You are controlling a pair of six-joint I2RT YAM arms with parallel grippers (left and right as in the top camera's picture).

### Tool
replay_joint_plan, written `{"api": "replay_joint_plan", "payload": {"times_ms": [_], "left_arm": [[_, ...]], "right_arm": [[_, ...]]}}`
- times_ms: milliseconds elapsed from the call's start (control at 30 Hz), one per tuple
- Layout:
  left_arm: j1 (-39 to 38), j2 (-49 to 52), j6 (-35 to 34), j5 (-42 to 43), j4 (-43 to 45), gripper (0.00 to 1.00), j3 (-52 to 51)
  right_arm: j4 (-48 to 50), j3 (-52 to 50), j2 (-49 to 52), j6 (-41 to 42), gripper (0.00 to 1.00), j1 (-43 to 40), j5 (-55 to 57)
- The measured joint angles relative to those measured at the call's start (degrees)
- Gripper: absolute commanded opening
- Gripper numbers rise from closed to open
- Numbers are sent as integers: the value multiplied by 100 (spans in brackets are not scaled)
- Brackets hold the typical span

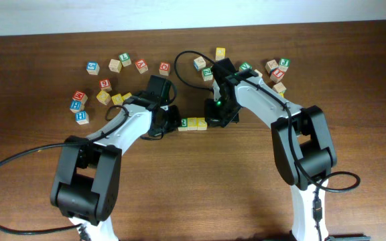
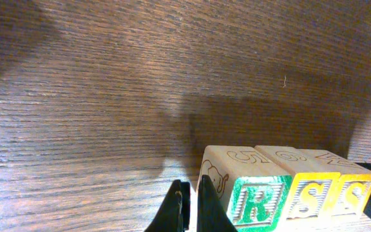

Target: Spell out RSS

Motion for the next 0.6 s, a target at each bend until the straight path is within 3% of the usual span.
{"api": "replay_joint_plan", "payload": {"times_ms": [600], "left_arm": [[-33,0,0,-20,-2,0,0]], "right_arm": [[0,0,0,15,4,0,101]]}}
